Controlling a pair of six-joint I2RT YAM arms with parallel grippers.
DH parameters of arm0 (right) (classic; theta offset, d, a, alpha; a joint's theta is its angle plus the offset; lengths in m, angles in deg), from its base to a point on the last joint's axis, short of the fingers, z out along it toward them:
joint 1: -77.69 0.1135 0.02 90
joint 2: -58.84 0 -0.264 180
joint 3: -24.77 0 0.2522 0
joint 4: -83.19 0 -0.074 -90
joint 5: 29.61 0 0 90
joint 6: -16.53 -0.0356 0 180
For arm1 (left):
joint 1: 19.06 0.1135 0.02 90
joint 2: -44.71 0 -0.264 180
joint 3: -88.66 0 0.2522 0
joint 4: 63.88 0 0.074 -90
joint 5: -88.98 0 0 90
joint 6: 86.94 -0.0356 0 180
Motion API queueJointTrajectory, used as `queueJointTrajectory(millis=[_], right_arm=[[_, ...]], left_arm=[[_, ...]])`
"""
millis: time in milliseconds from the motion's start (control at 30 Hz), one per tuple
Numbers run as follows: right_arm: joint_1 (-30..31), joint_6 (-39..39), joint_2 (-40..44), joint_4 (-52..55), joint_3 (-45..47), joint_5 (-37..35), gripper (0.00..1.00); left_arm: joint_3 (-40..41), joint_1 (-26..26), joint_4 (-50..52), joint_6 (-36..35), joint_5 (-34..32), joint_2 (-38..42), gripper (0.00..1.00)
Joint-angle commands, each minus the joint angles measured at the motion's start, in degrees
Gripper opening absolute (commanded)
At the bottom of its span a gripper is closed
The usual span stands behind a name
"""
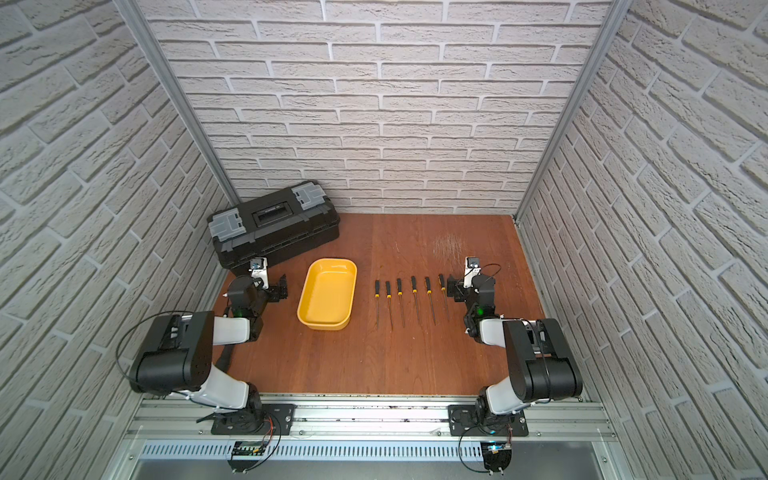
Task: Take the file tool out of the storage box
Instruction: Reset both arms
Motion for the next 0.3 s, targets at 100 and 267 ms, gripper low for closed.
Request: queueJointTrajectory(millis=[100, 267], right_arm=[[0.29, 0.47, -0.07, -2.95, 0.42, -0.22, 0.99], [0.18, 0.42, -0.08, -3.08, 0.46, 0.05, 0.99]], left_arm=[[-0.37, 0.0, 0.19, -1.01, 0.85, -0.19, 0.98], [-0.36, -0.12, 0.16, -1.02, 0.69, -0.18, 0.98]])
